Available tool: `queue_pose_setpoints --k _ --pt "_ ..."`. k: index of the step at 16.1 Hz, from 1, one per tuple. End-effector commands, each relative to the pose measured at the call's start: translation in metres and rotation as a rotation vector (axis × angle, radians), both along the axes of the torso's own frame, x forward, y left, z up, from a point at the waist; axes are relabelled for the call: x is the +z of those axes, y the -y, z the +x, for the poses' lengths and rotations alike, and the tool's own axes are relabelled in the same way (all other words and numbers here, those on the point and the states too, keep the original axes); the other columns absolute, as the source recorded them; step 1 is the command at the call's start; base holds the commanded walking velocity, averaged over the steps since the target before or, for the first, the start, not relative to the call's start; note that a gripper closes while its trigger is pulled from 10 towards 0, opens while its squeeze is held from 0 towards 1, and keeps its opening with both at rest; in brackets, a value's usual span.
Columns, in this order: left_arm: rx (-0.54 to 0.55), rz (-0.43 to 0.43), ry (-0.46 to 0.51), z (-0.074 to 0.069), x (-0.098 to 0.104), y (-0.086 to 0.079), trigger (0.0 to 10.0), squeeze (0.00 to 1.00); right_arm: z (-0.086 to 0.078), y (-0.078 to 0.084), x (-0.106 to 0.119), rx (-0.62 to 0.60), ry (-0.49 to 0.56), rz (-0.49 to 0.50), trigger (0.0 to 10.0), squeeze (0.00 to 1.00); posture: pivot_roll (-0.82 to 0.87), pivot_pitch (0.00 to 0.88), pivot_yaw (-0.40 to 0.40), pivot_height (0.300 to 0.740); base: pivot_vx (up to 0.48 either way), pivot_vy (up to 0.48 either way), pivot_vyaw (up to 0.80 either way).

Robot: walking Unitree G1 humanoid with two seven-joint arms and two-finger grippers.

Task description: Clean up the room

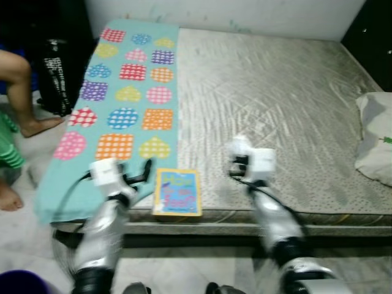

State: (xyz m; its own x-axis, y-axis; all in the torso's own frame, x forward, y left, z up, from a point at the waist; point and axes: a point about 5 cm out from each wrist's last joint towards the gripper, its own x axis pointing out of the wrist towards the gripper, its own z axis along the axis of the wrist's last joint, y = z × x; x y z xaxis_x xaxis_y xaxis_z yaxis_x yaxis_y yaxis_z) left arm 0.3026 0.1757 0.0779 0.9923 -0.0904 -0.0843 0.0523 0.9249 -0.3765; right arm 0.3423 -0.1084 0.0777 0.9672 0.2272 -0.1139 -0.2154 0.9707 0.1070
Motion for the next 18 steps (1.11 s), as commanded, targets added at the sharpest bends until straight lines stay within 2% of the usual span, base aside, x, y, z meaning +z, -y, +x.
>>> queue_pose_setpoints --k 1,10,14,15,16,17,18 --pt "-0.013 -0.006 -0.003 0.0 -0.001 0.007 10.0 0.0 0.0 0.011 -0.002 -0.023 -0.007 -0.017 10.0 0.0 0.06 0.145 -0.064 0.74 0.0 0.364 0.0" --pt "-0.014 -0.003 -0.005 0.002 0.0 0.008 10.0 0.0 0.001 0.011 0.0 -0.022 0.004 -0.018 10.0 0.0 0.05 0.144 -0.064 0.74 0.0 0.361 0.0" --pt "-0.009 -0.004 -0.002 0.002 0.0 0.007 10.0 0.0 0.001 0.009 0.001 -0.002 0.011 -0.068 10.0 0.0 0.05 0.144 -0.064 0.74 0.0 0.206 0.0" --pt "0.0 0.004 0.007 0.002 0.002 0.006 10.0 0.0 0.002 0.004 0.004 0.027 0.039 -0.125 10.0 0.0 0.05 0.148 -0.063 0.74 0.0 0.0 0.0" --pt "0.005 0.01 0.004 0.003 0.002 0.006 10.0 0.0 0.002 0.0 0.006 0.056 0.049 -0.134 10.0 0.0 0.05 0.149 -0.062 0.74 0.0 0.0 0.0" --pt "0.012 0.017 0.004 0.003 0.002 0.006 10.0 0.0 0.002 -0.006 0.006 0.096 0.039 -0.098 10.0 0.0 0.05 0.149 -0.062 0.74 0.0 0.0 0.0" --pt "0.02 0.036 0.008 0.004 0.003 0.007 10.0 0.0 0.004 -0.007 0.007 0.075 0.032 -0.08 10.0 0.0 0.04 0.159 -0.059 0.74 0.0 0.0 0.0"
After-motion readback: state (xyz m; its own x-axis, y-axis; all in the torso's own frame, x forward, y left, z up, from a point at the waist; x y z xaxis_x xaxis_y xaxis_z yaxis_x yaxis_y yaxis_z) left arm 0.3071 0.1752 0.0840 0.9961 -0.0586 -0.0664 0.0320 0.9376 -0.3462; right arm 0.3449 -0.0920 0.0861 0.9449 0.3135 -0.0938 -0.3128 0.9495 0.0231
